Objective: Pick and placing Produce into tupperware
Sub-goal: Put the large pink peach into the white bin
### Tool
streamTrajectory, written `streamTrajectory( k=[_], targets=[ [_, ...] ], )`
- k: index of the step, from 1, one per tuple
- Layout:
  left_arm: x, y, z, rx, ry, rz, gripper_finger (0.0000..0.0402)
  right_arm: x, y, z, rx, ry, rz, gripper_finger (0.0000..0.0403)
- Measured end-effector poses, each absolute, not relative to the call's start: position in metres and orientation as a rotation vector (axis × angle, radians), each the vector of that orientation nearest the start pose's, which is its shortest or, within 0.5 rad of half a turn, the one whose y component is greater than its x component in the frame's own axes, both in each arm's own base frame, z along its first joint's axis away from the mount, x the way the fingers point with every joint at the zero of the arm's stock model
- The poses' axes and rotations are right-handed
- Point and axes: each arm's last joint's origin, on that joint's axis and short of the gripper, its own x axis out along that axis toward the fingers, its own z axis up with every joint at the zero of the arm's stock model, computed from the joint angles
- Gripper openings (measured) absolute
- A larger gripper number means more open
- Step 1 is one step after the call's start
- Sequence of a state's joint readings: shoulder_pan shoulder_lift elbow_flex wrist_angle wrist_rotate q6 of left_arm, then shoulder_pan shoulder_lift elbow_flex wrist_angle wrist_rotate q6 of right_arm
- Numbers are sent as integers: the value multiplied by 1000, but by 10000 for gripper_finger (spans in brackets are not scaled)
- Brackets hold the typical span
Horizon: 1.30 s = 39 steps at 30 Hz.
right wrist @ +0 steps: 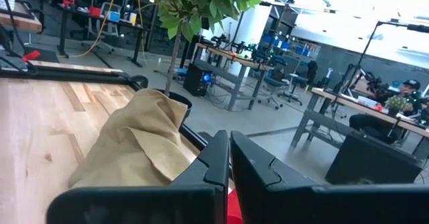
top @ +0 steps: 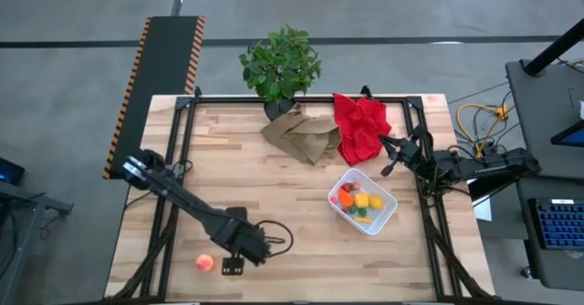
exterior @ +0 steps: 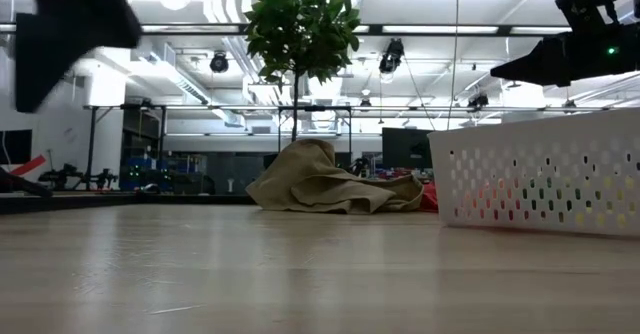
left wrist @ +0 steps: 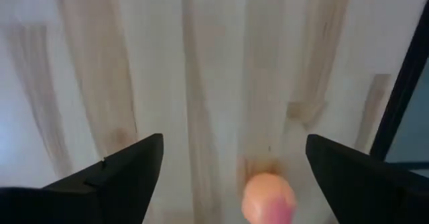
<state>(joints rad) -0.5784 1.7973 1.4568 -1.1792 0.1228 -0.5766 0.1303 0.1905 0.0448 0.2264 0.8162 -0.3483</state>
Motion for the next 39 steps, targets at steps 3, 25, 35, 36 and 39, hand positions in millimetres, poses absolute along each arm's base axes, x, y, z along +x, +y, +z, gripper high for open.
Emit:
streamTrajectory(
  k=[3,25,35,36,39],
  targets=[
    [270,-194,240,-164,1643,-54,352,101,-8,184,-290,45,-690,9],
    [213,-248,222,-213,1778,119,352,101,-8,184,-308,51,-690,9],
    [203,-246,206,-150,1784,142,352,101,-8,184,-307,50,-690,9],
    [202,-246,204,-144,1782,147,352,101,-8,184,-307,50,-691,9],
    [200,-246,199,-138,1777,143,352,101,-8,184,-305,50,-691,9]
  ],
)
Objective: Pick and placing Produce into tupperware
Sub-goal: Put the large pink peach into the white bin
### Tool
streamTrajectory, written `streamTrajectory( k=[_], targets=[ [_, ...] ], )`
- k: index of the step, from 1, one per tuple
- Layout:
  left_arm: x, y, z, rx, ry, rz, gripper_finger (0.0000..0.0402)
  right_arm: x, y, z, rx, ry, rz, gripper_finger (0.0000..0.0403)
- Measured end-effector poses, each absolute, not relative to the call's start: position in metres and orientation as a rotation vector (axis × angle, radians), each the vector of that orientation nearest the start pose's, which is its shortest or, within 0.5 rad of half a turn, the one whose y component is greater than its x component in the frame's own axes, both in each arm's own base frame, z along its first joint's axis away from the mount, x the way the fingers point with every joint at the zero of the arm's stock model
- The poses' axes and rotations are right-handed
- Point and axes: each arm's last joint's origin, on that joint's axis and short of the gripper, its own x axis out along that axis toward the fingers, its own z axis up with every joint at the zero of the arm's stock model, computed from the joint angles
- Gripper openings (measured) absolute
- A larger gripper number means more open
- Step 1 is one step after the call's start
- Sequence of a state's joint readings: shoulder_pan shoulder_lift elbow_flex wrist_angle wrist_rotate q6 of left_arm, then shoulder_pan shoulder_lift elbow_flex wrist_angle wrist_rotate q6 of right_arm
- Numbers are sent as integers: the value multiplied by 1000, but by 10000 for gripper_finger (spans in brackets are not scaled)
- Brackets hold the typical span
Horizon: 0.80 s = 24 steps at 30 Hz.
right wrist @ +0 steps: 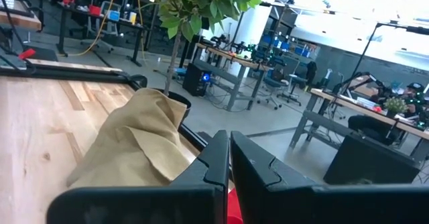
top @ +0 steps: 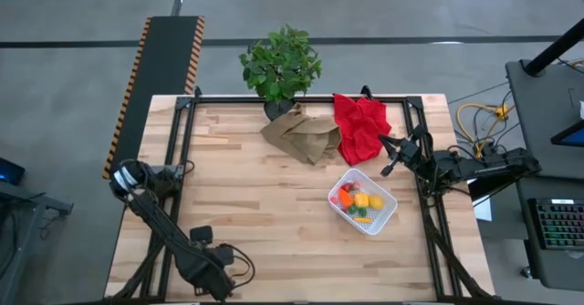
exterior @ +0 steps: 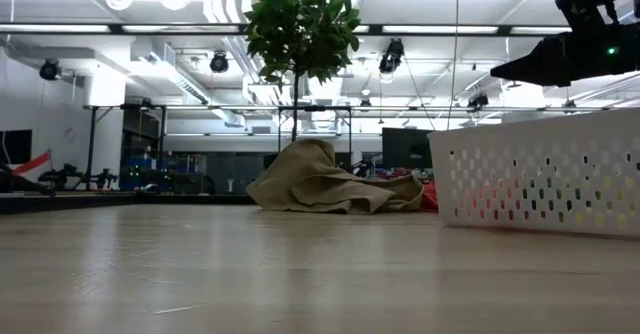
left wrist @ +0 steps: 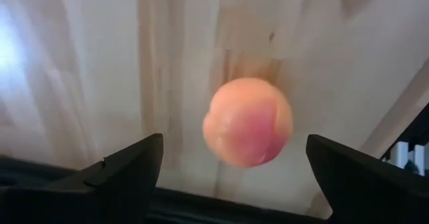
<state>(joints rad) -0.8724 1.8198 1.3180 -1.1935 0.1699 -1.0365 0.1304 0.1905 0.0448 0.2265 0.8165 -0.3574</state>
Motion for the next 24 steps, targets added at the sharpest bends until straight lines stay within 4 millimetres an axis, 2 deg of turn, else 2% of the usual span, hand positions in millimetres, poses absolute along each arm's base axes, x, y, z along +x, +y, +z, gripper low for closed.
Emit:
streamTrajectory(
  k=[8,14,24],
  targets=[
    [196,-250,188,-140,1749,110,352,101,-8,184,-301,48,-691,9],
    [193,-249,170,-162,1720,75,352,101,-8,184,-301,49,-691,9],
    [185,-244,156,-148,1741,121,352,101,-8,184,-301,49,-690,9]
  ],
)
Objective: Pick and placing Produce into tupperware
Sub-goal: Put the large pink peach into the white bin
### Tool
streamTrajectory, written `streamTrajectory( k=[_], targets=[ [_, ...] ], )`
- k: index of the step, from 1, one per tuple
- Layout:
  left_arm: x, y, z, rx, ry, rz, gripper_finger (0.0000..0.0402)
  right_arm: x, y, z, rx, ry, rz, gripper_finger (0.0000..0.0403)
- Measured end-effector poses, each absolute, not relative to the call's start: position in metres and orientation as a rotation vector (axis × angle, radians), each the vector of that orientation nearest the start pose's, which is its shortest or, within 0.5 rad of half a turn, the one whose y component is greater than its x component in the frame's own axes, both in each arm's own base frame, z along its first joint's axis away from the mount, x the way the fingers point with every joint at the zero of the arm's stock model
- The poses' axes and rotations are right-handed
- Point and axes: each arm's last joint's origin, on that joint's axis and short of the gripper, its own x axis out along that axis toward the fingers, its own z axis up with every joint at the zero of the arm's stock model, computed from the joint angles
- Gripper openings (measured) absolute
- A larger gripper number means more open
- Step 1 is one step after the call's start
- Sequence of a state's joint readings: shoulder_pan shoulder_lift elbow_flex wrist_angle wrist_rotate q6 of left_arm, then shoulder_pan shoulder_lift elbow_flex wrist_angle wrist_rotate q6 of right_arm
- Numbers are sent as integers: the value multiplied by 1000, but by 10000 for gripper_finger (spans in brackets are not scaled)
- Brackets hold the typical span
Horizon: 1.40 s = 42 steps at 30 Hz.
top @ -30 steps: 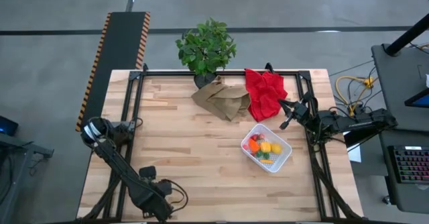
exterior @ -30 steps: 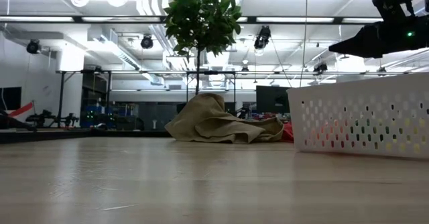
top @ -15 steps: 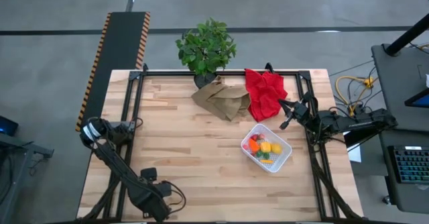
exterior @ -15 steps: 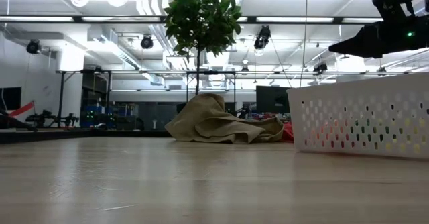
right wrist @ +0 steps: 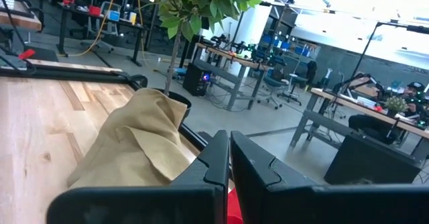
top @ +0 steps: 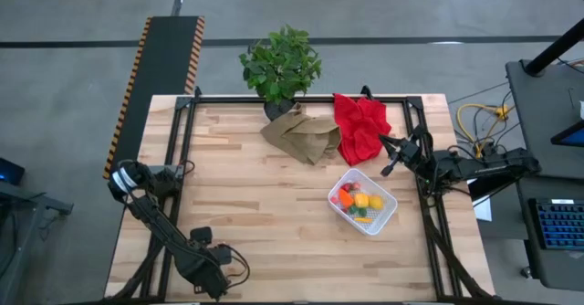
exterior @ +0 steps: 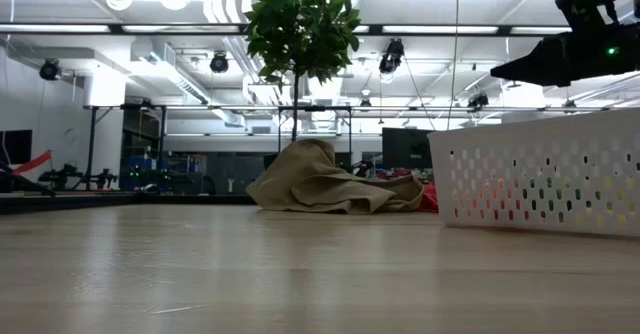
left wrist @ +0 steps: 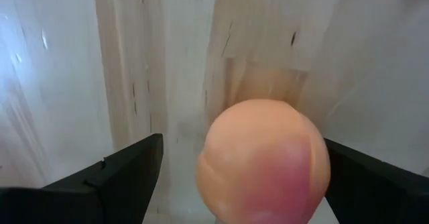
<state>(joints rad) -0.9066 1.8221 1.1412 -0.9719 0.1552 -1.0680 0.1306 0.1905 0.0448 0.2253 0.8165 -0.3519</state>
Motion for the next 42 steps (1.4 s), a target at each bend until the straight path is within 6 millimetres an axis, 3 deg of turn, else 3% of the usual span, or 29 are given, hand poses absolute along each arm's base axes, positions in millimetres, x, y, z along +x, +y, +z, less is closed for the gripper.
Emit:
streamTrajectory(
  k=[7,21,42],
  targets=[
    [185,-243,153,-149,1749,121,346,101,-8,184,-299,51,-690,9],
    [186,-244,152,-146,1740,106,265,101,-8,184,-299,51,-690,9],
    [199,-233,151,-92,1696,96,255,101,-8,184,-299,50,-690,9]
  ],
)
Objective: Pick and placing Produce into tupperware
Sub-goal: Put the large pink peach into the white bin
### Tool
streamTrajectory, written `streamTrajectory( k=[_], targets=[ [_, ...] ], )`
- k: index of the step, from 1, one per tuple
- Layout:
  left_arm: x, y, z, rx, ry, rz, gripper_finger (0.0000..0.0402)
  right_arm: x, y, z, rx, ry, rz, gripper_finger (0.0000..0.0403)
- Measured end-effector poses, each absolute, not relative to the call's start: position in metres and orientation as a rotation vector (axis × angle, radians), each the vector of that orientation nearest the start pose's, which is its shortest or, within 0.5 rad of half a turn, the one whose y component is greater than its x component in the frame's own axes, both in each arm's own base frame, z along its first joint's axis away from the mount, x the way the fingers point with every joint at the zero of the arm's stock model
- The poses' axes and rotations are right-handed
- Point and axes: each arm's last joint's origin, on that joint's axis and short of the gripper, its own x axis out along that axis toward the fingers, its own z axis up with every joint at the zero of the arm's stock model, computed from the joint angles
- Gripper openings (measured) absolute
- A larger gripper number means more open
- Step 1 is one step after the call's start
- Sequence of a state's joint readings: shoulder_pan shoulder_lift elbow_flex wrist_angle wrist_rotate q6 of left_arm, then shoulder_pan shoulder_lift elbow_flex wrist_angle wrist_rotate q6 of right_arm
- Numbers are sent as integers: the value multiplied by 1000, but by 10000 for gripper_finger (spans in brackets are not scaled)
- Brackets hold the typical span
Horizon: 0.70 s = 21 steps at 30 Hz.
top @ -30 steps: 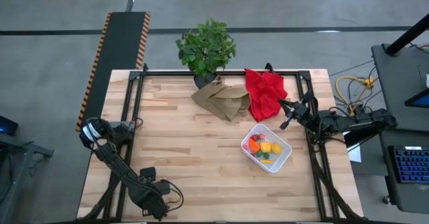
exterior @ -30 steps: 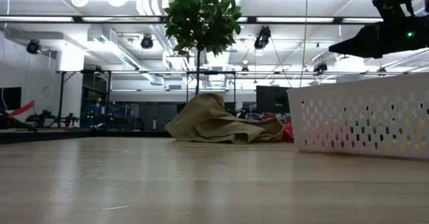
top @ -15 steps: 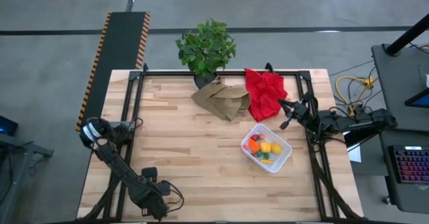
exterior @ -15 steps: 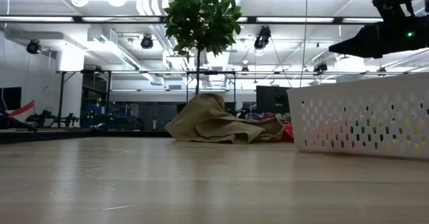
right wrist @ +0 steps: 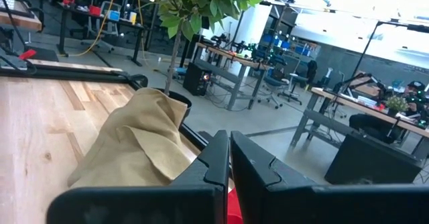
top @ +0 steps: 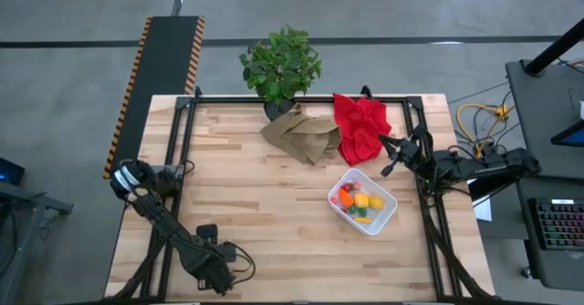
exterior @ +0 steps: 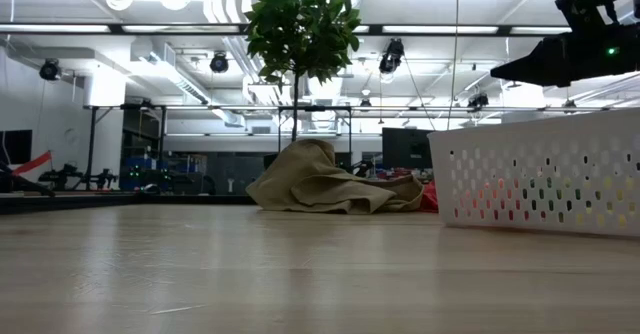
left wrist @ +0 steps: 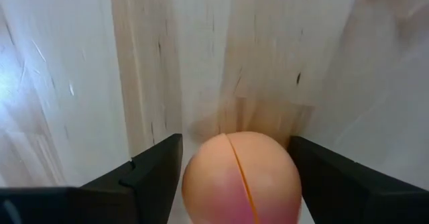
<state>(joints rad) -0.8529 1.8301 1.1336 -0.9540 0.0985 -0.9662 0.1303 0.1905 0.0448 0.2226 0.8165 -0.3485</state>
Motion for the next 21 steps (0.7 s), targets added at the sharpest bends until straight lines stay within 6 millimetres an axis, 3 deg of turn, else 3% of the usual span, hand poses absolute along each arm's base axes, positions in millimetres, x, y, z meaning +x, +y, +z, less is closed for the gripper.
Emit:
streamTrajectory(
  k=[16,21],
  targets=[
    [195,-236,151,-211,1768,141,255,101,-8,184,-292,48,-690,9],
    [195,-237,151,-218,1780,129,231,101,-8,184,-292,48,-690,9]
  ],
)
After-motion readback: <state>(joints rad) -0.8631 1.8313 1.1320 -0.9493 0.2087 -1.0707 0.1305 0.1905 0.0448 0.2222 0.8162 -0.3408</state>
